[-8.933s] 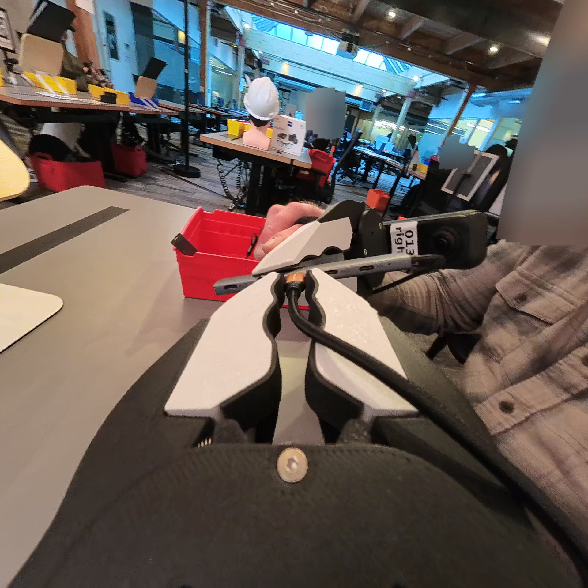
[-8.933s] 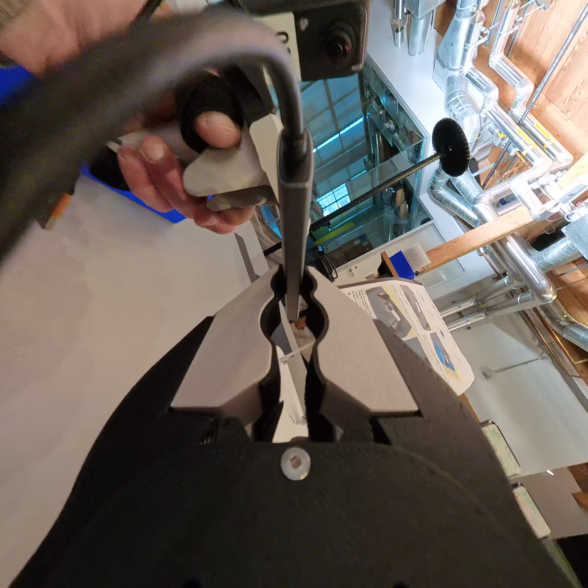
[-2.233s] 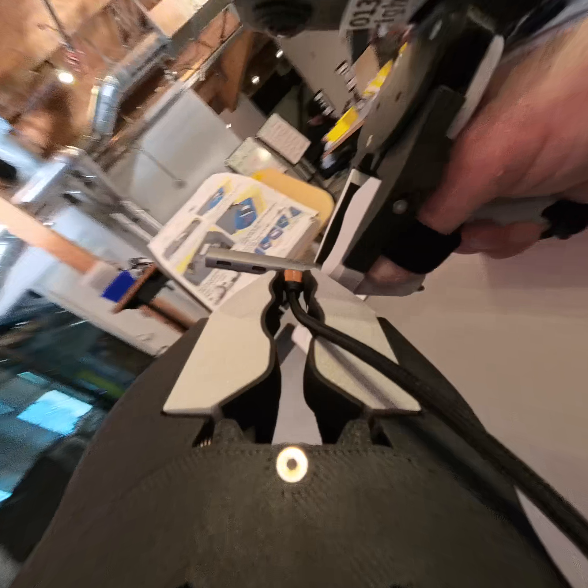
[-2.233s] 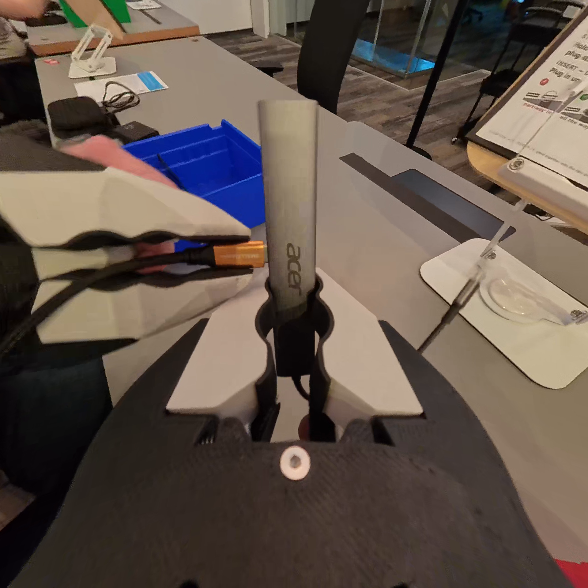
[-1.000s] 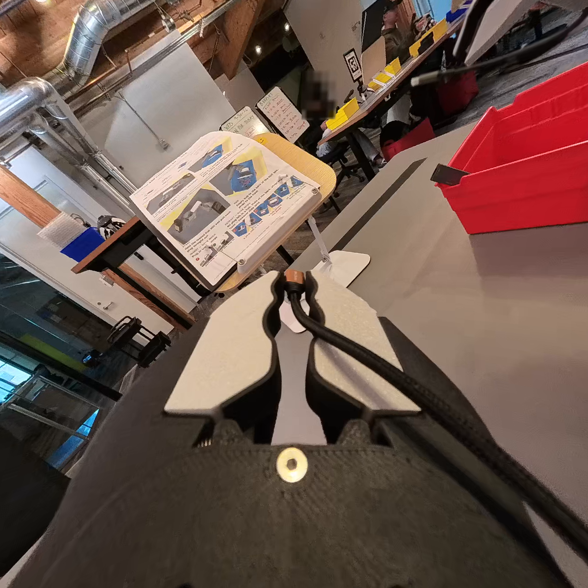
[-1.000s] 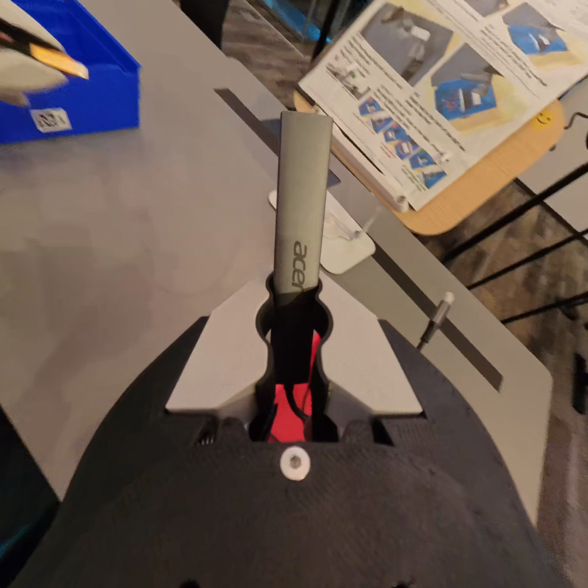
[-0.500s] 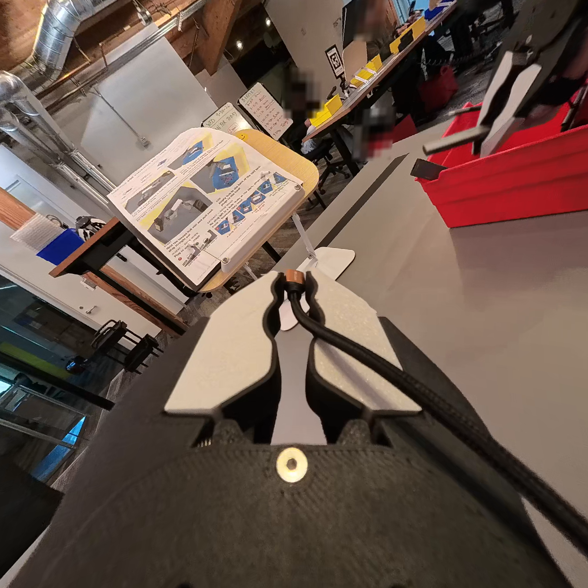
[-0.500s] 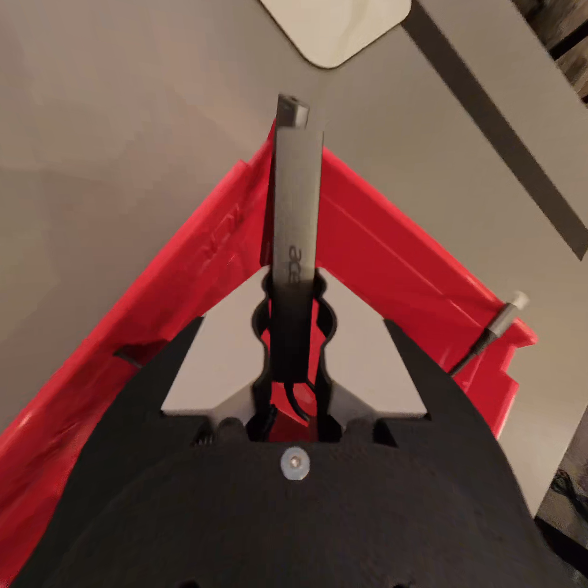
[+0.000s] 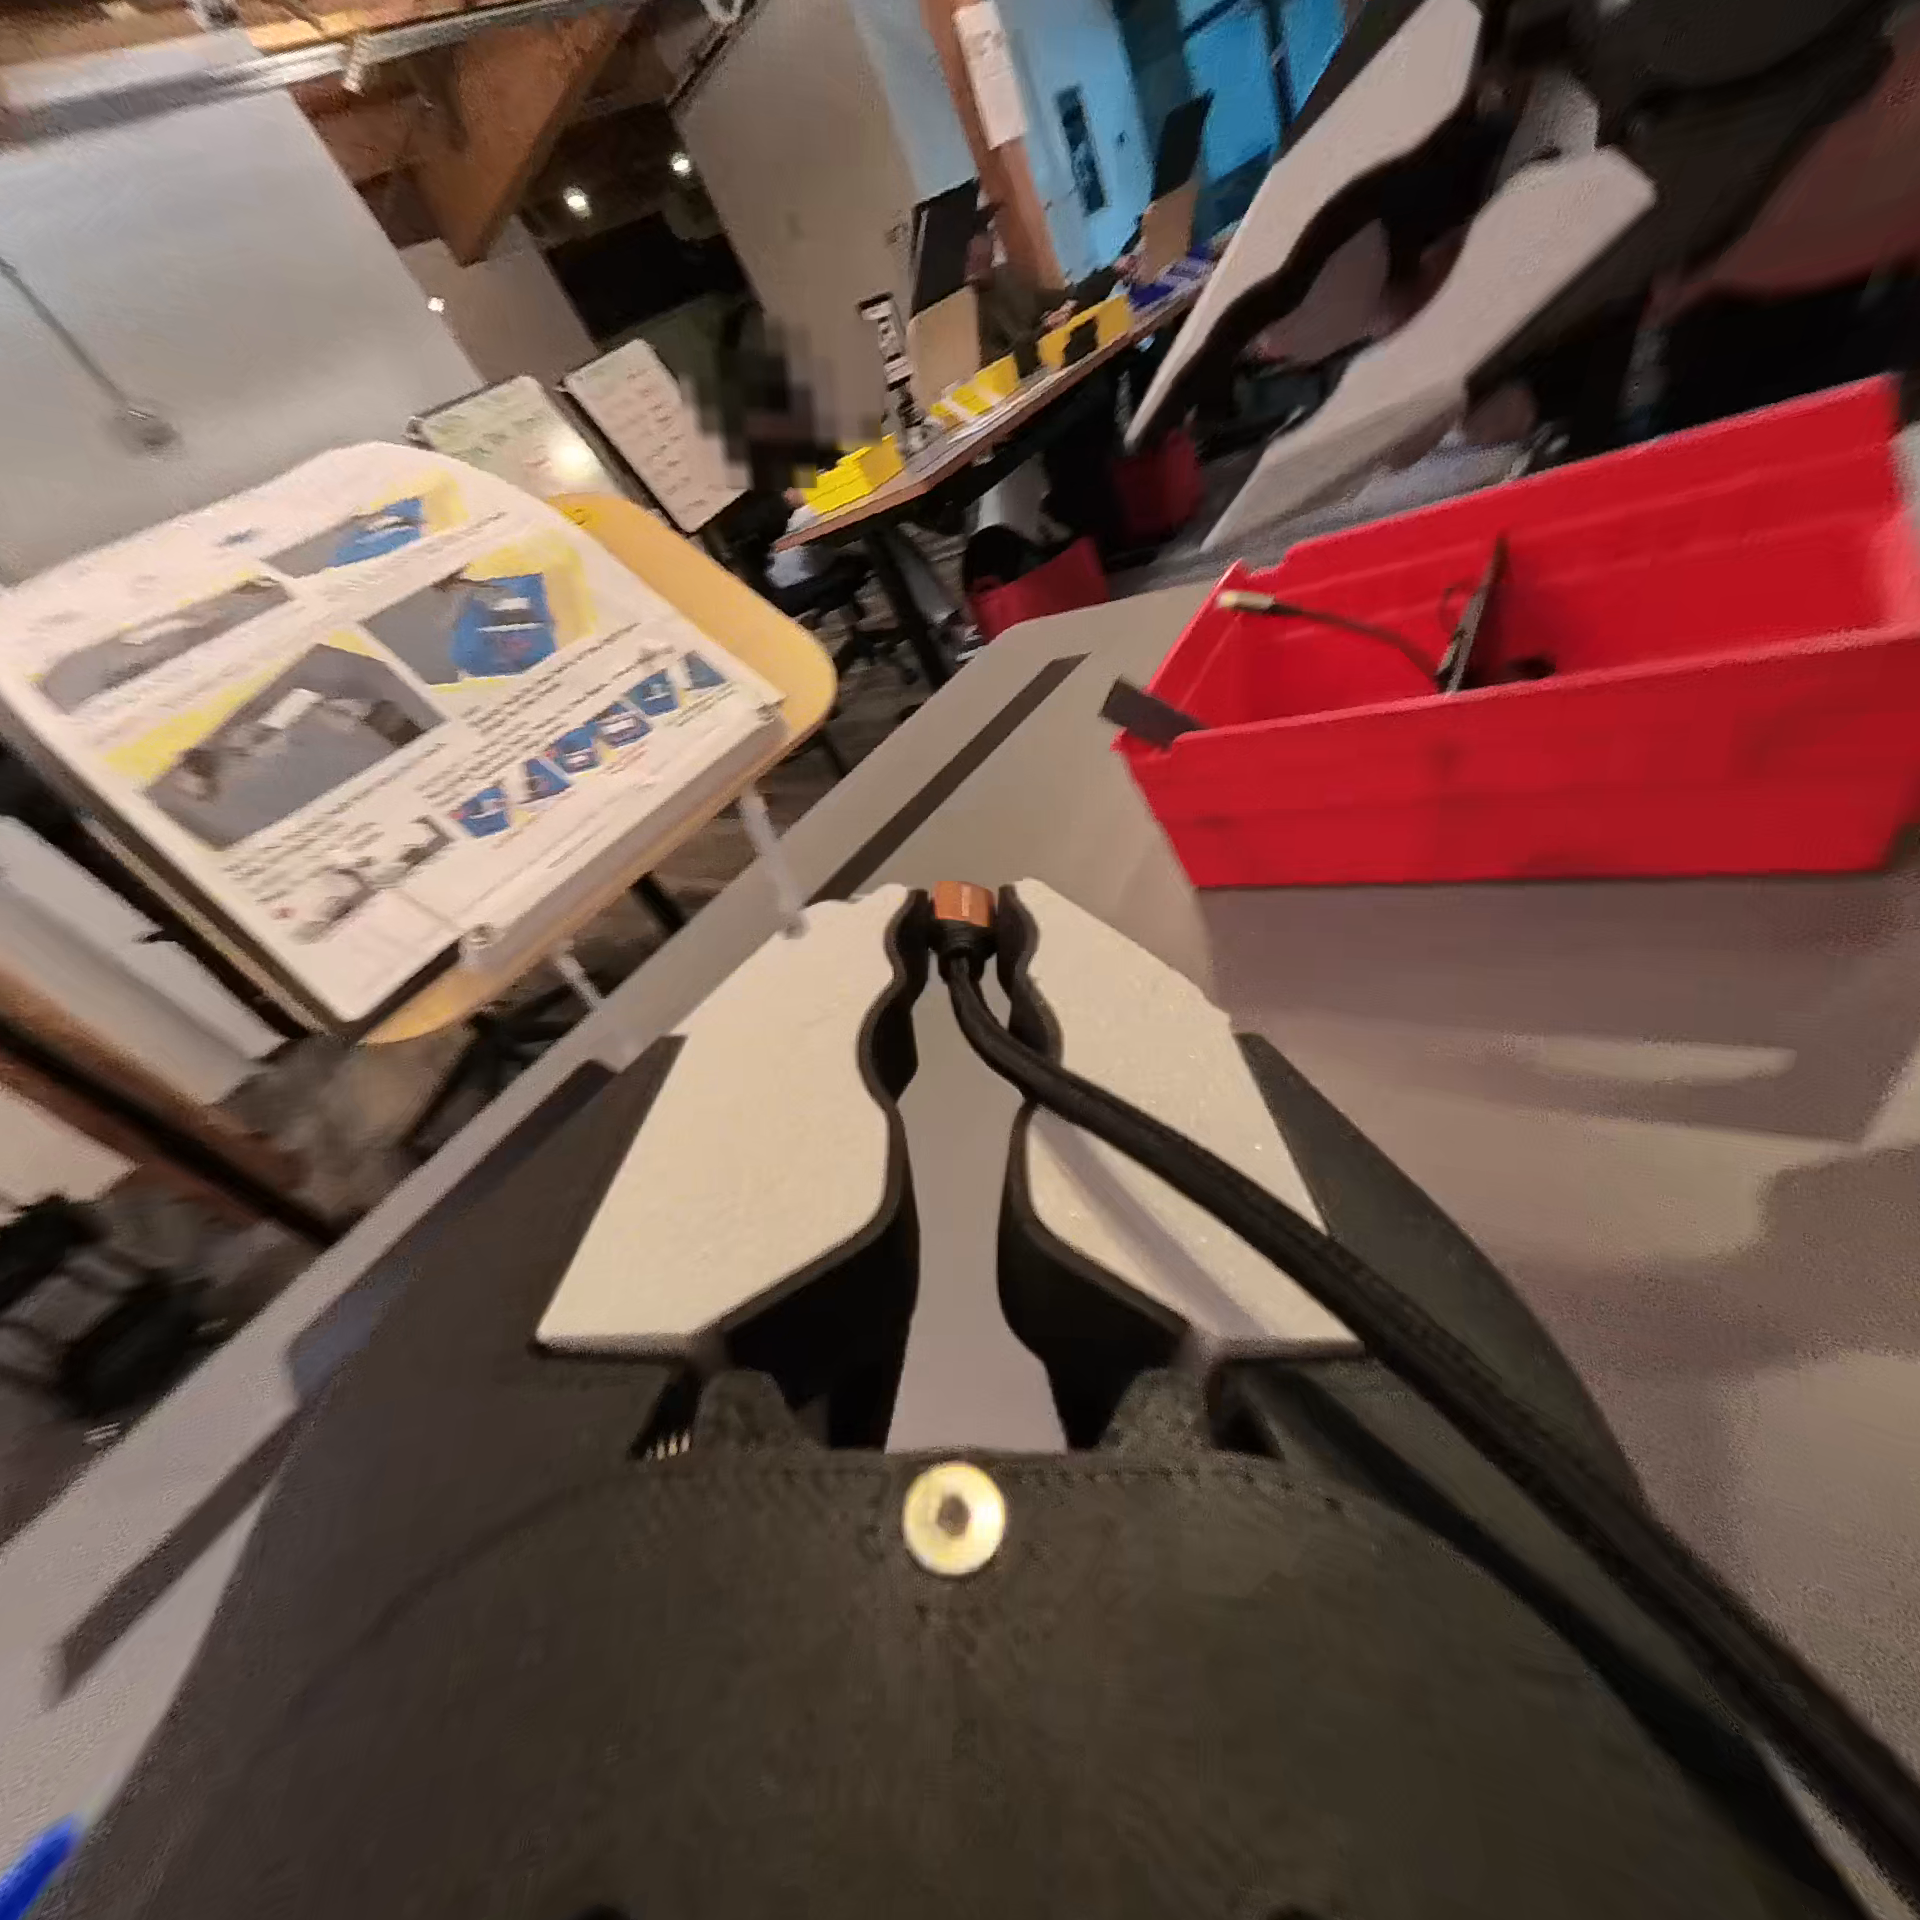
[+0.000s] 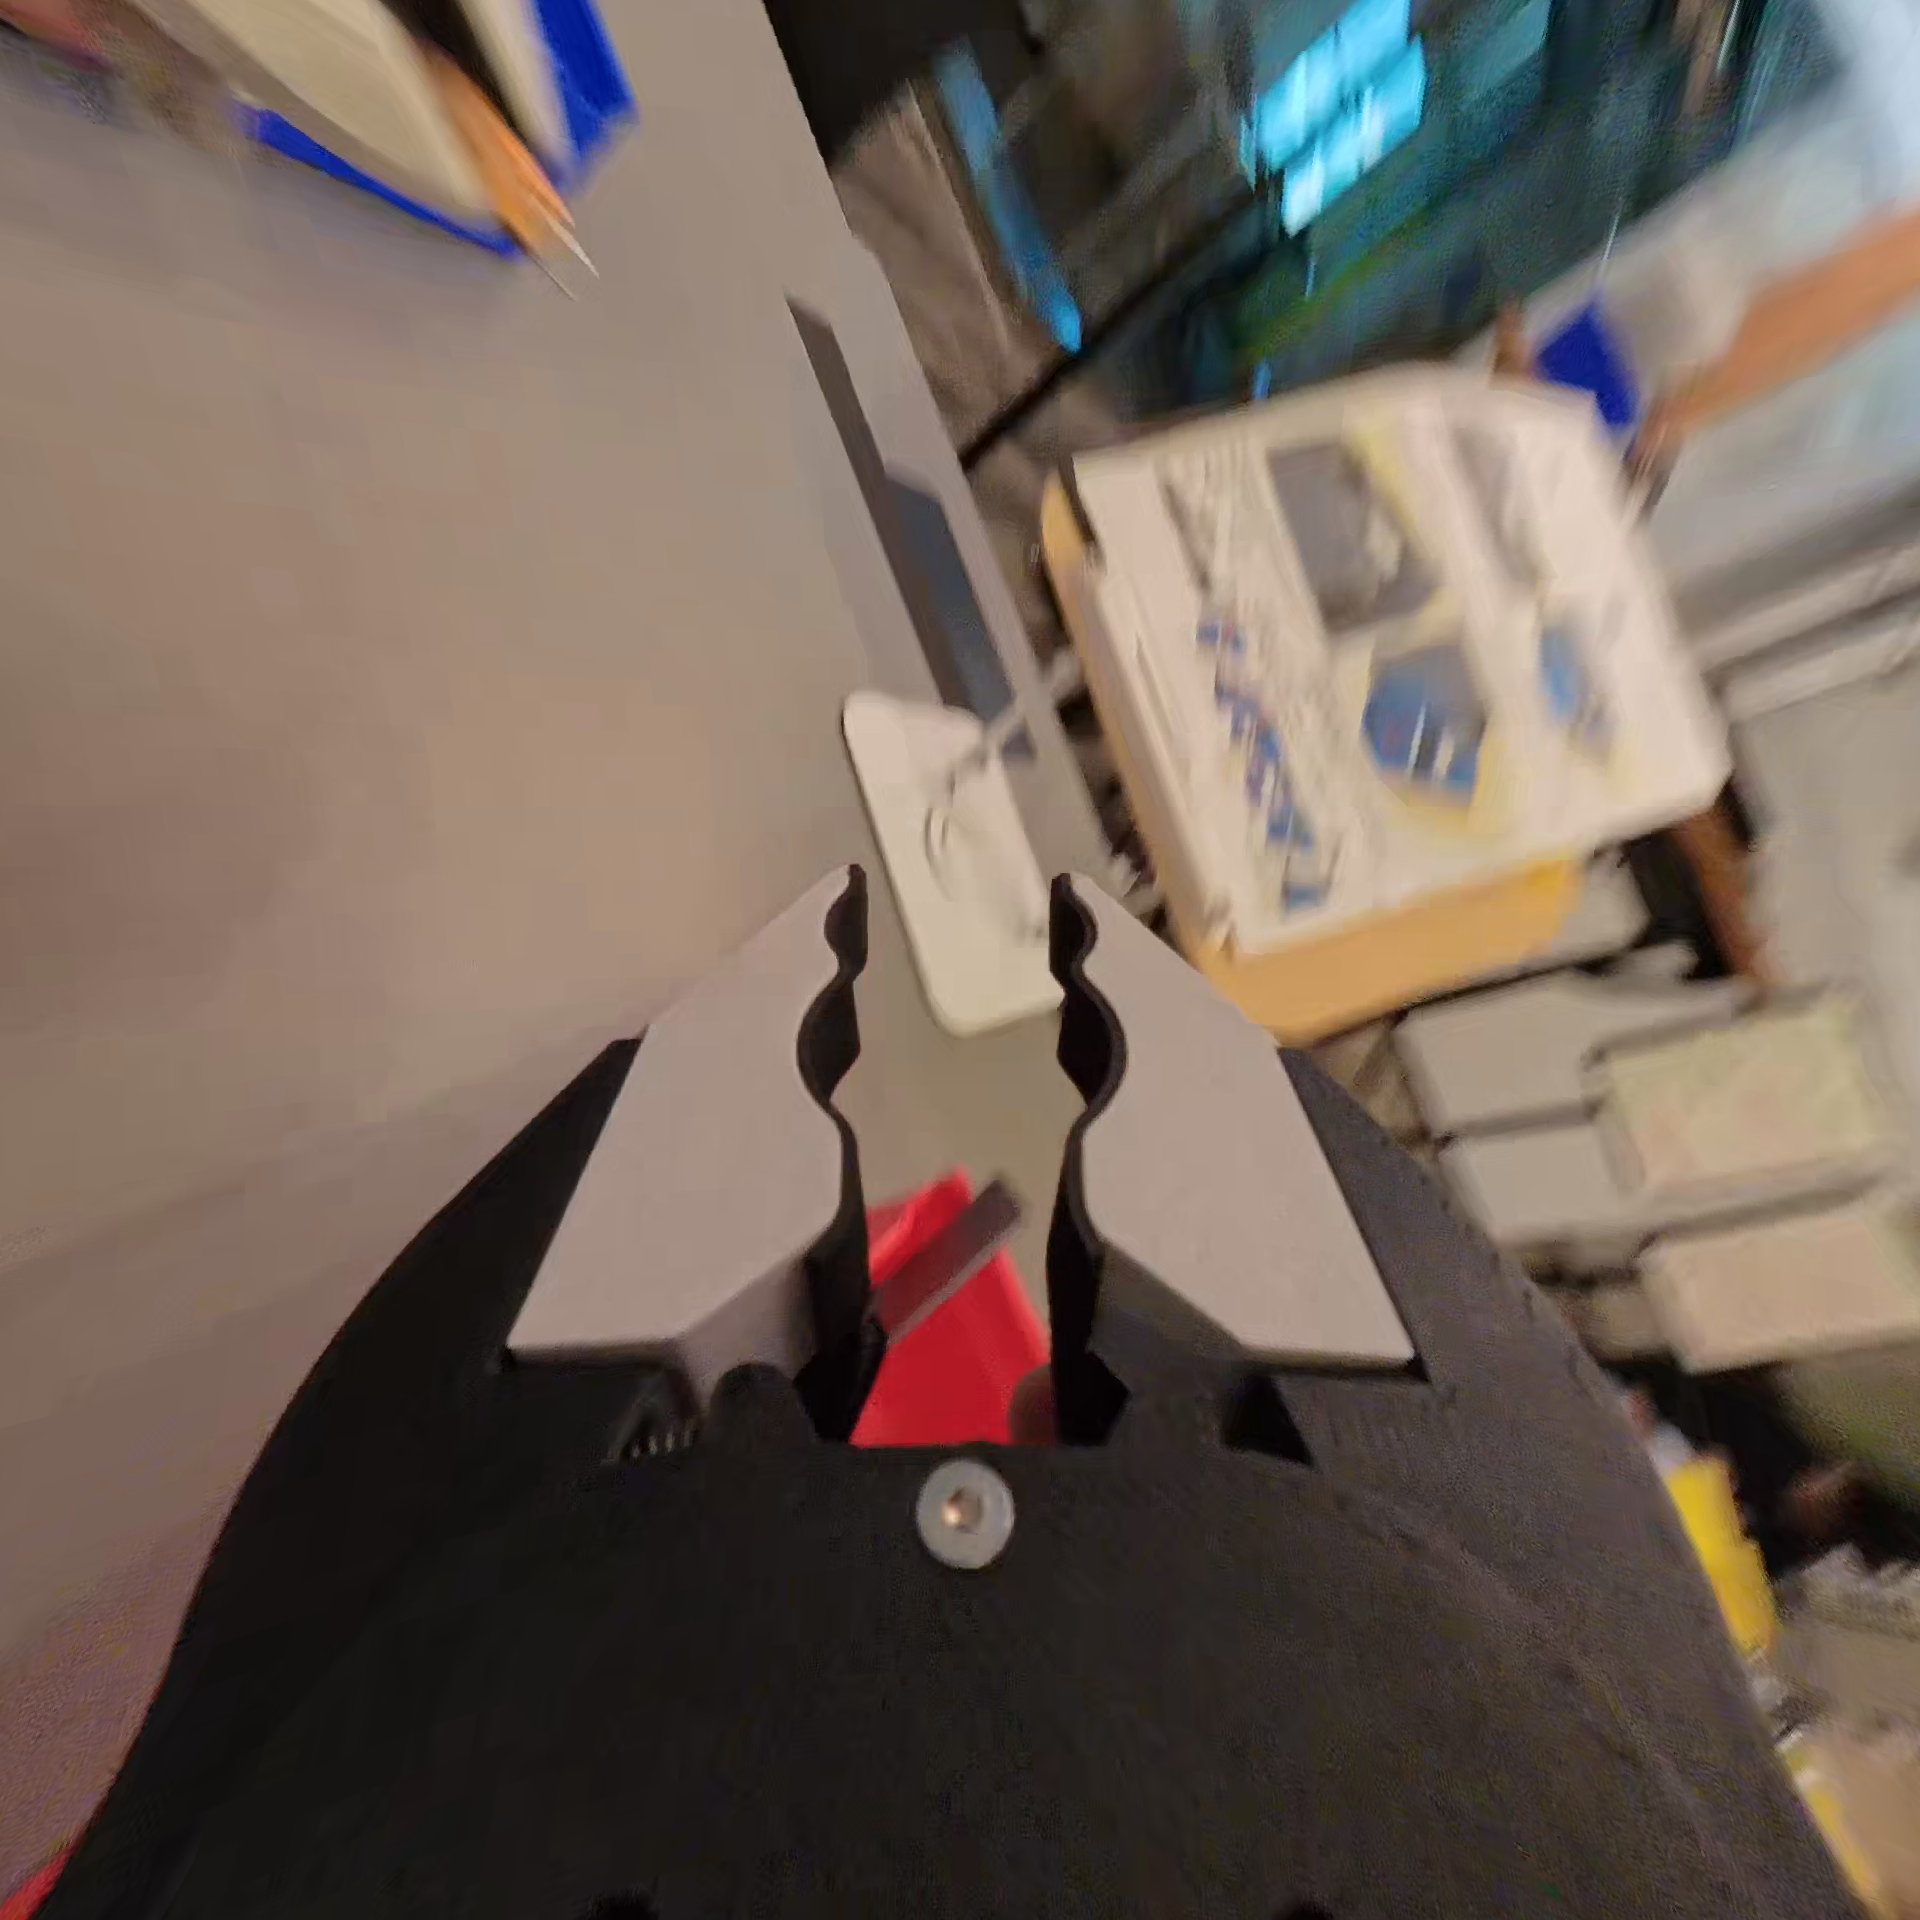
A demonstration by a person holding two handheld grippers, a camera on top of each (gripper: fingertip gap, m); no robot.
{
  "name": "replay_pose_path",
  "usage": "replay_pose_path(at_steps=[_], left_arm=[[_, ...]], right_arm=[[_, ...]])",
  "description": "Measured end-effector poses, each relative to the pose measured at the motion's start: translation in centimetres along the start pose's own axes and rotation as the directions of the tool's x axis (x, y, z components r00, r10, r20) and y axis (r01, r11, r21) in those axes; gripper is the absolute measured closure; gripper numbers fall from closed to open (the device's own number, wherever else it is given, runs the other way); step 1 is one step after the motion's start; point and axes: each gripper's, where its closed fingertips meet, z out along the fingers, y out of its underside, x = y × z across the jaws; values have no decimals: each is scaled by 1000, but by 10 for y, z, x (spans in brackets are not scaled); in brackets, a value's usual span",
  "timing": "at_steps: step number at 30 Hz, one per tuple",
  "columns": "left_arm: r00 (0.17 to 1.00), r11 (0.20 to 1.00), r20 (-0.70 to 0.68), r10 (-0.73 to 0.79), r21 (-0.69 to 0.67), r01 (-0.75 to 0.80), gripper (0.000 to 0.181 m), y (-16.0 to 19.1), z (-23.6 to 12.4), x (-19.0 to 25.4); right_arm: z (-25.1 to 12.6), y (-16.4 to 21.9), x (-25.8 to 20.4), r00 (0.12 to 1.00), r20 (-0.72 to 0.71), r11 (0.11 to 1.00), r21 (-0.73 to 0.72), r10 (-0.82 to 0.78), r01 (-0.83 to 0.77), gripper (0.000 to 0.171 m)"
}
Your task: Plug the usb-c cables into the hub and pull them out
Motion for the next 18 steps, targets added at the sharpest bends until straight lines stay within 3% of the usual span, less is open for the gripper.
replay_pose_path(at_steps=[3, 7, 11, 18], left_arm=[[984, 989, -117, -136, 48, 143, 169, -15, 1, 13], [916, 945, -271, -294, 62, 322, 169, -31, -4, 25], [800, 864, -413, -434, 60, 500, 170, -44, -12, 34], [686, 779, -506, -523, 42, 625, 170, -51, -15, 38]], right_arm=[[5, -59, -31, 956, -71, 947, 133, -285, 292, 145], [10, -95, -53, 863, -196, 846, 189, -466, 500, 148], [15, -107, -68, 795, -244, 779, 183, -554, 599, 152], [11, -117, -69, 755, -315, 738, 198, -575, 645, 166]])
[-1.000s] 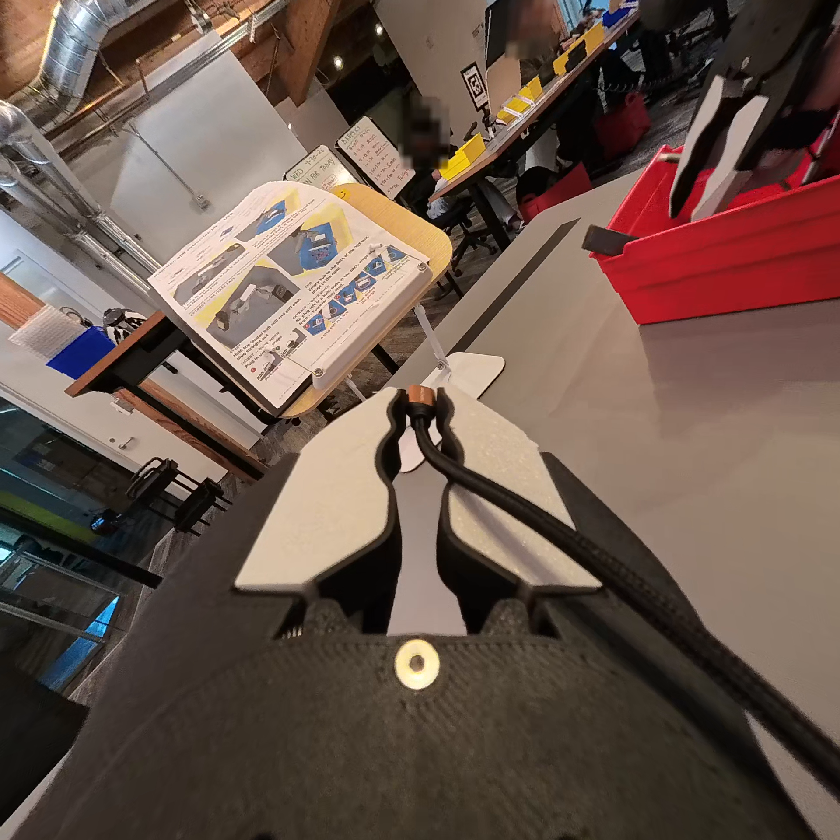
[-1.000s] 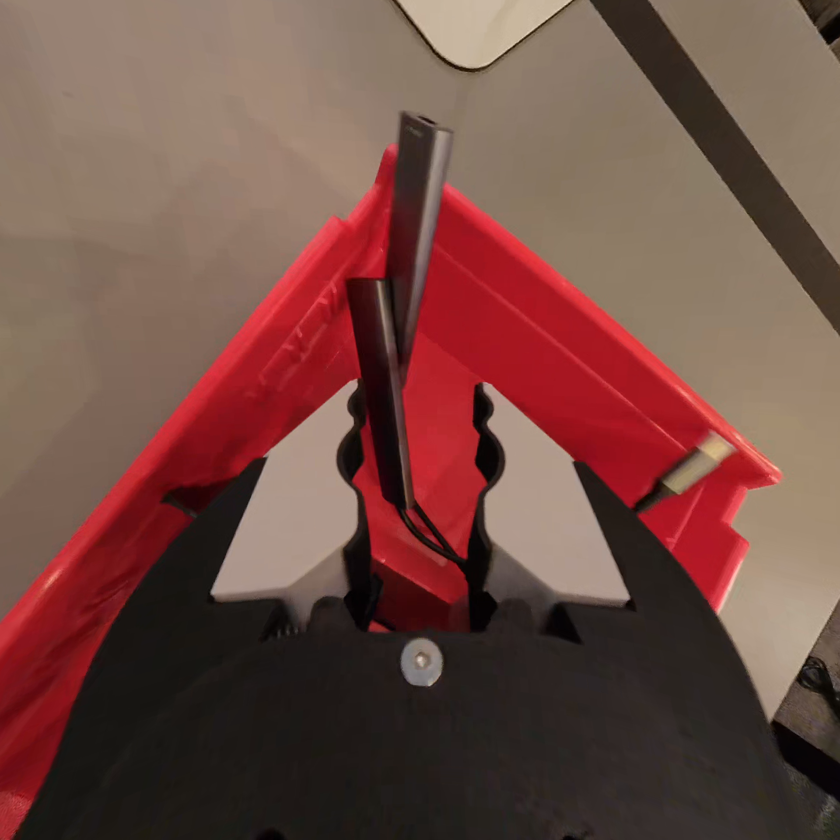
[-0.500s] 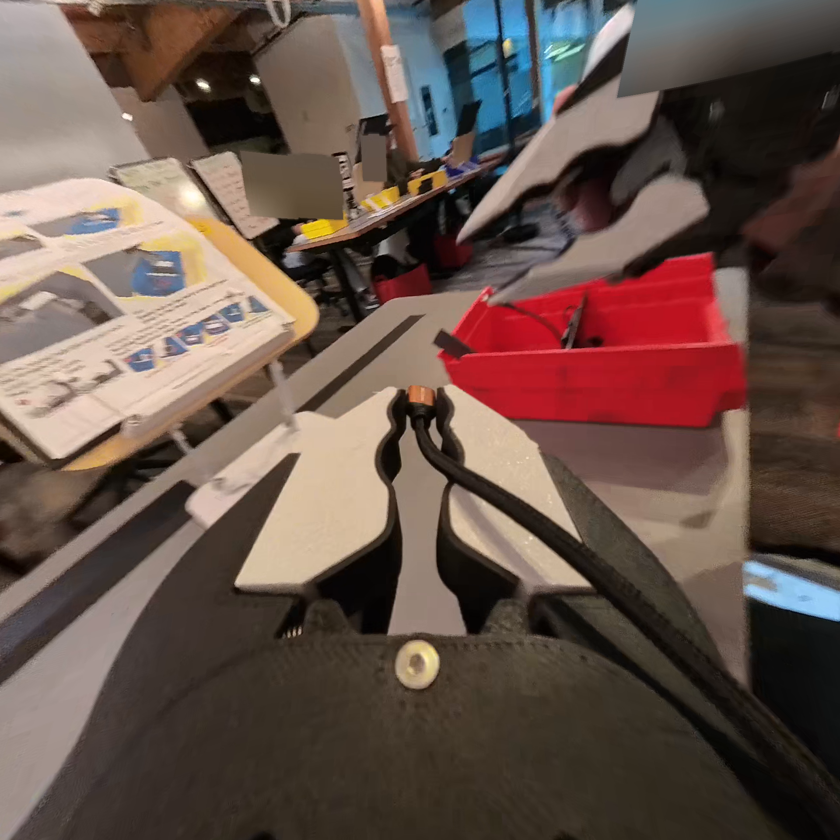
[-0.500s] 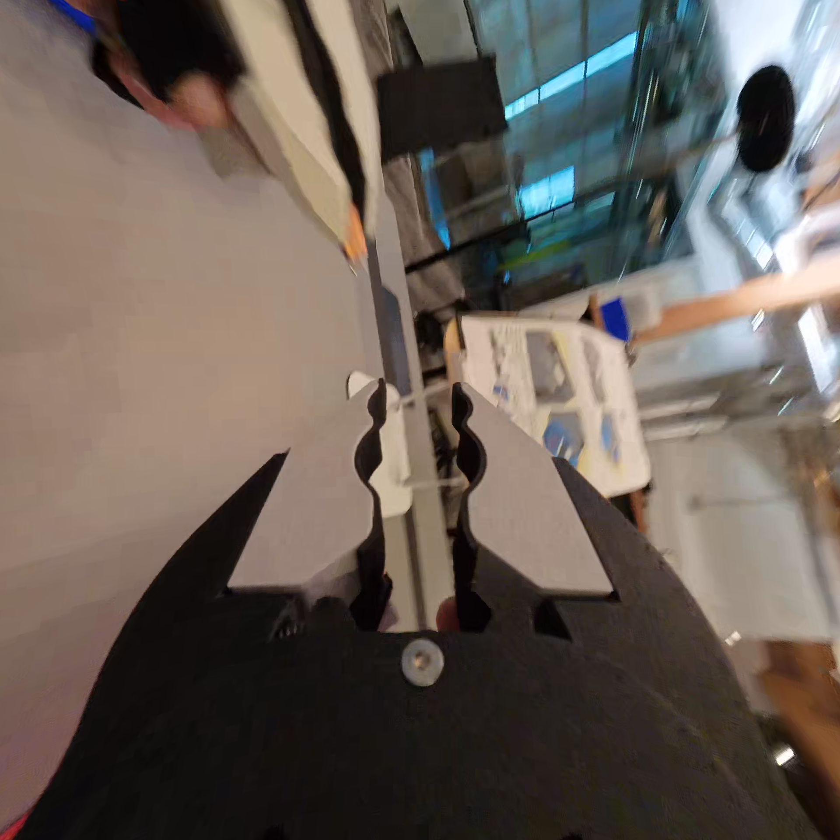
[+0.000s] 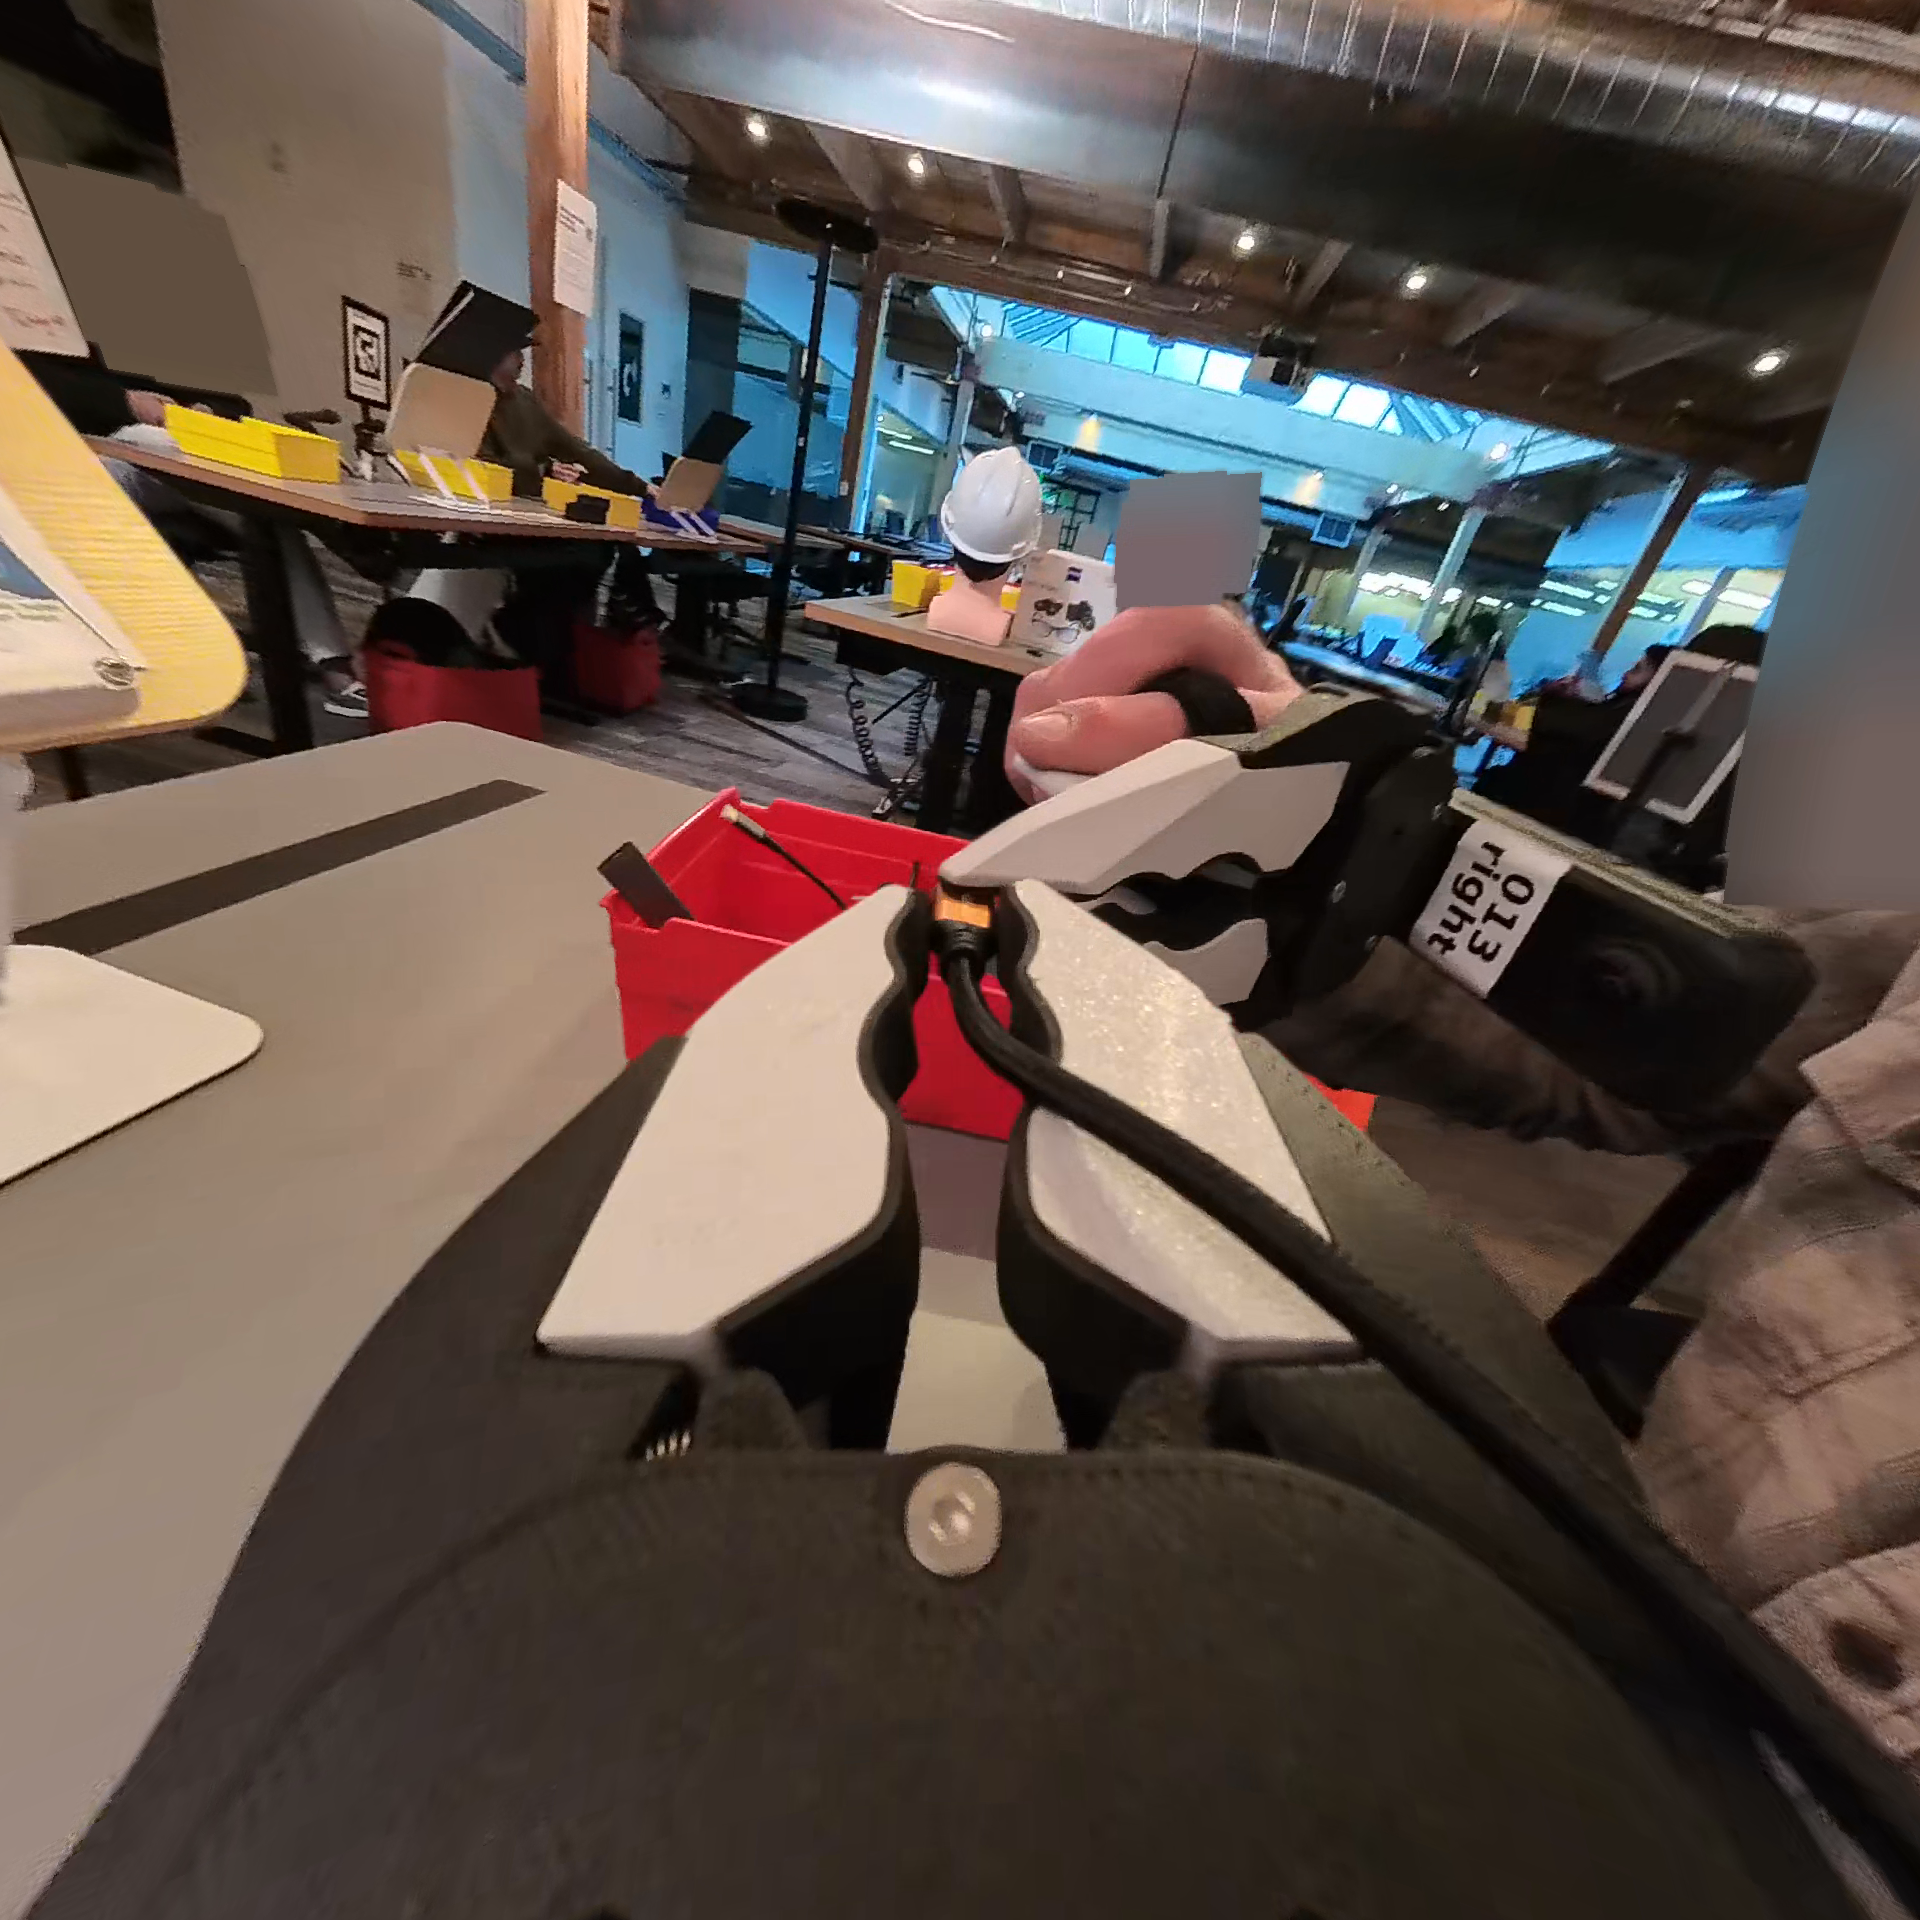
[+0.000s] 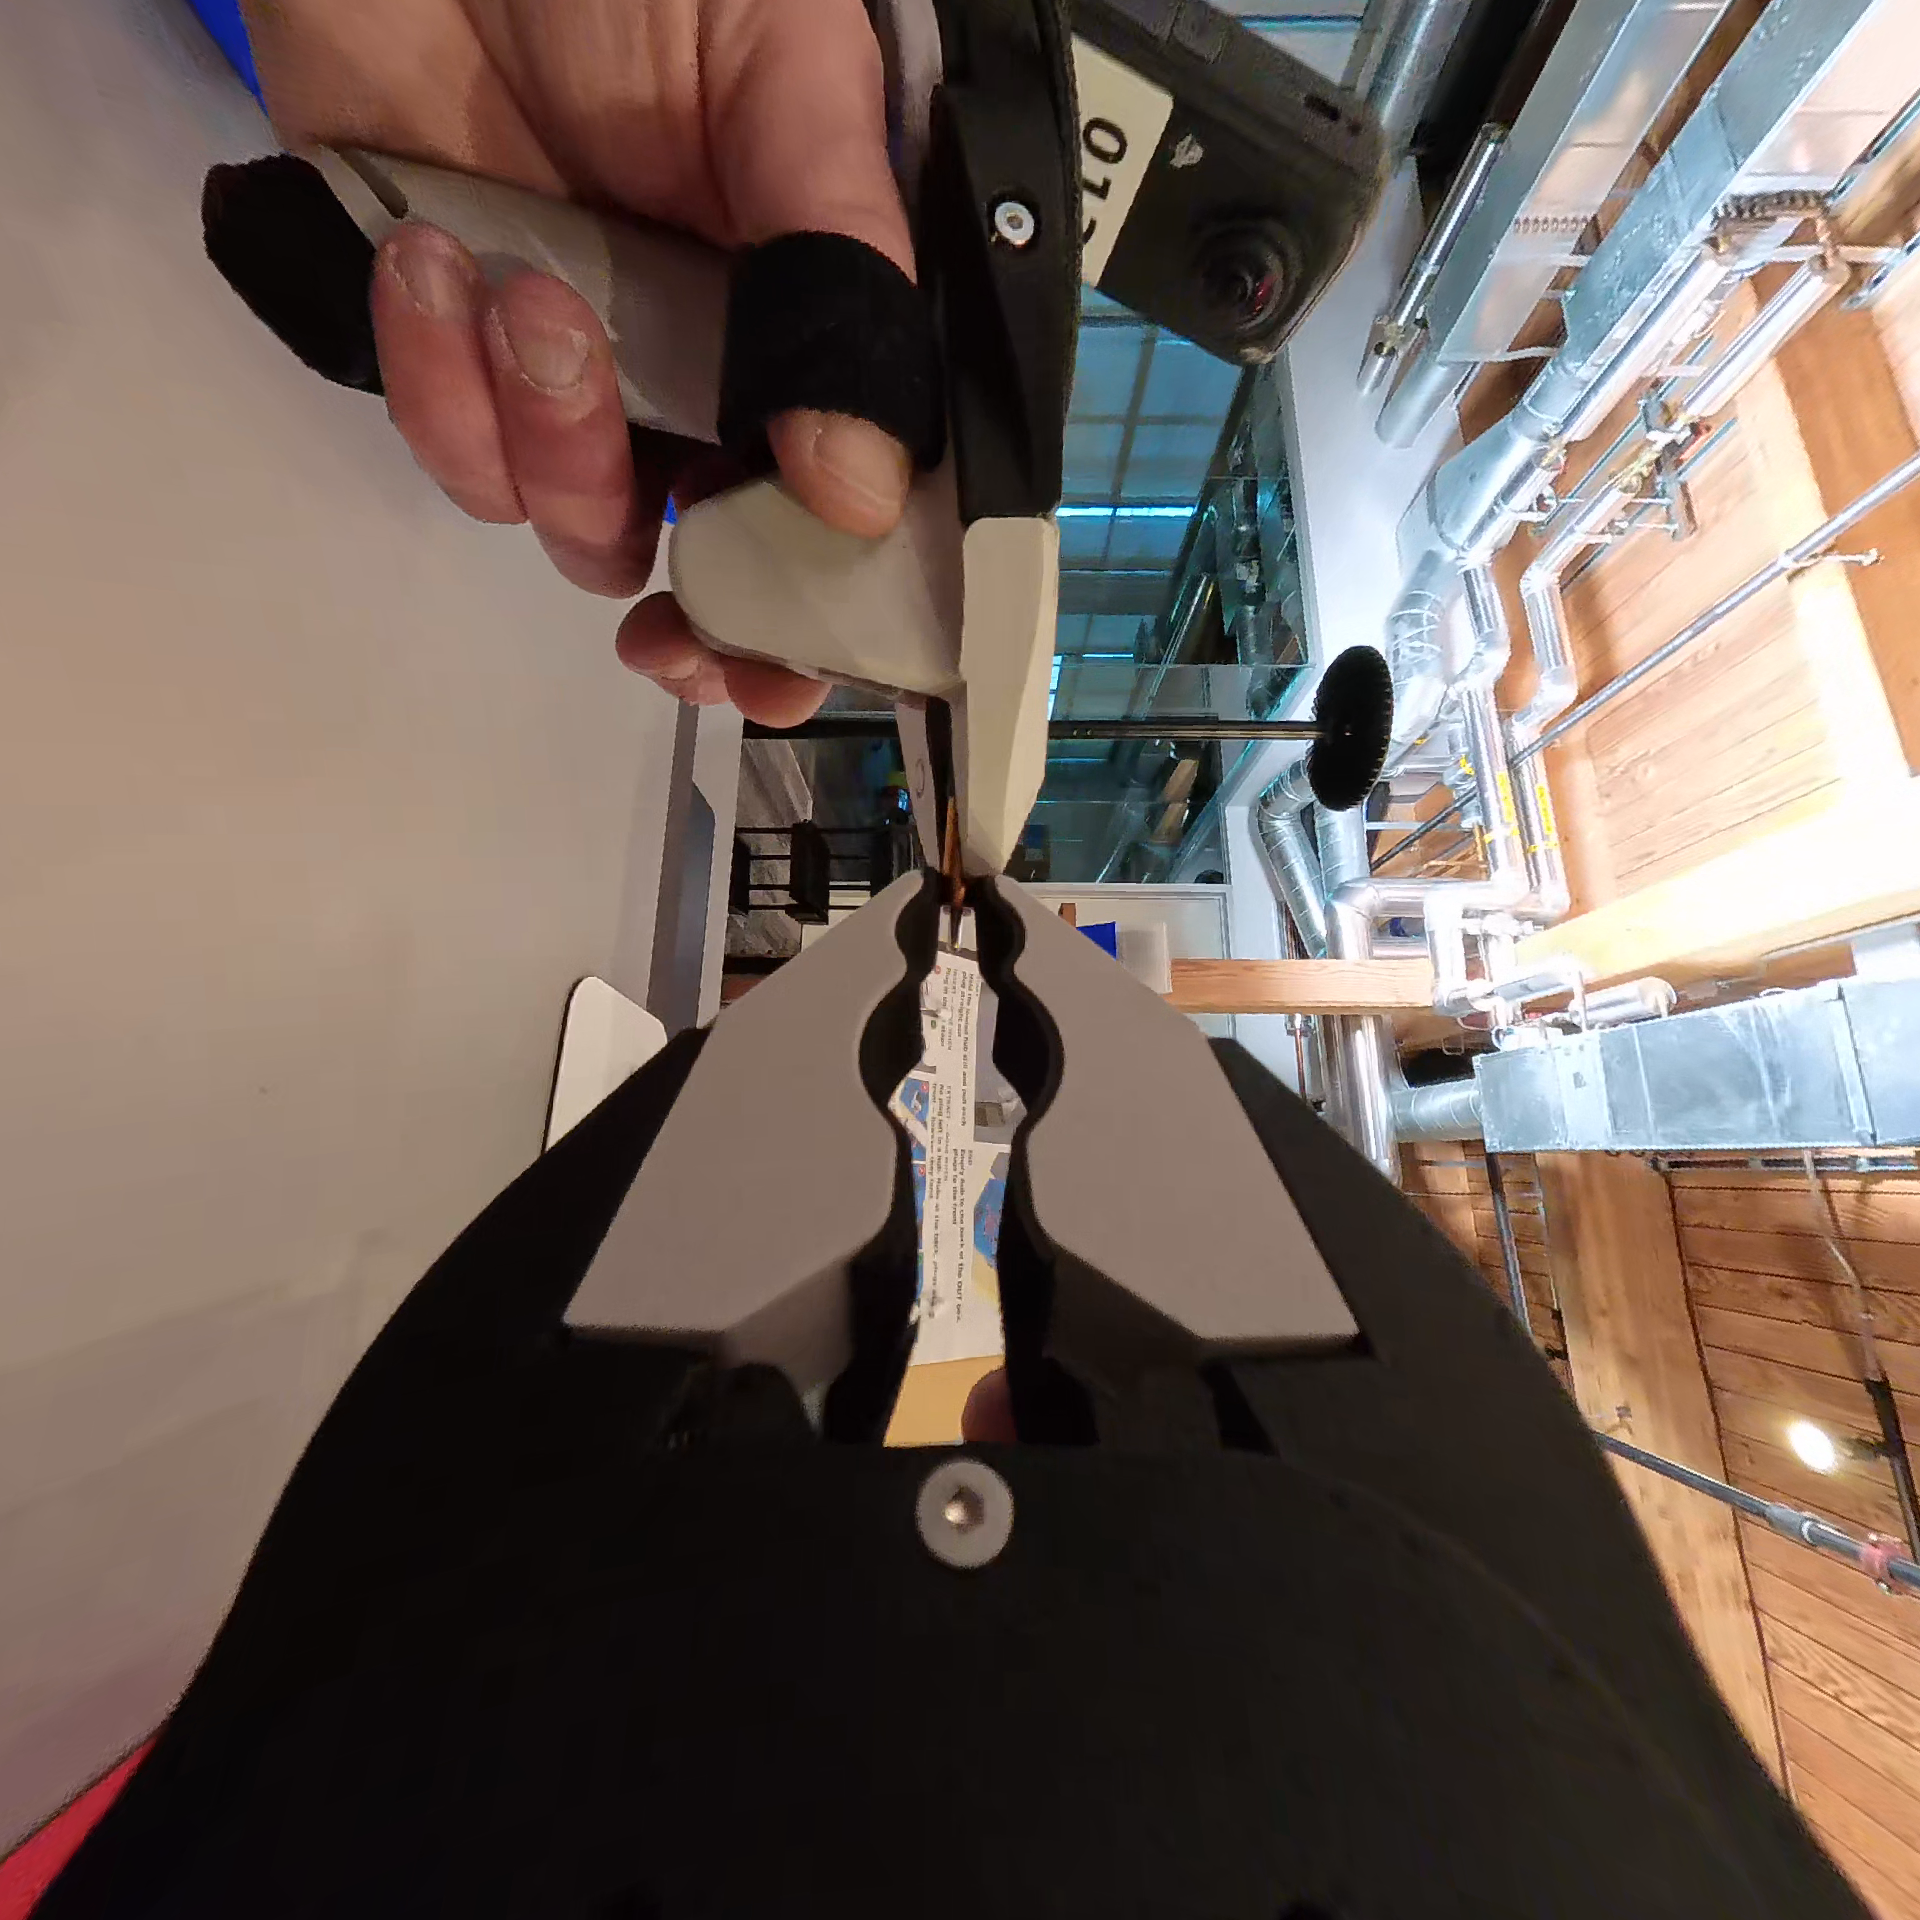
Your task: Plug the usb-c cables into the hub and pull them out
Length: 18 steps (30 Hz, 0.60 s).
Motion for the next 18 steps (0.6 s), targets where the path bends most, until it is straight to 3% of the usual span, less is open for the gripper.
replay_pose_path(at_steps=[7, 11, 15, 18], left_arm=[[997, 997, -33, -73, 7, 73, 169, 0, 5, -2], [997, 995, 13, -82, 62, 81, 156, -13, -2, -16], [975, 998, 216, -43, 51, 33, 157, -15, -22, -56], [913, 997, 407, -20, 70, -10, 164, -19, -48, -91]], right_arm=[[-1, 11, 0, 992, 29, 991, -50, 126, -125, 167], [-7, 35, 7, 984, -5, 977, -121, 178, -177, 167], [-22, 62, 27, 977, -67, 955, -204, 204, -214, 168], [-40, 86, 47, 974, -120, 936, -274, 193, -220, 167]])
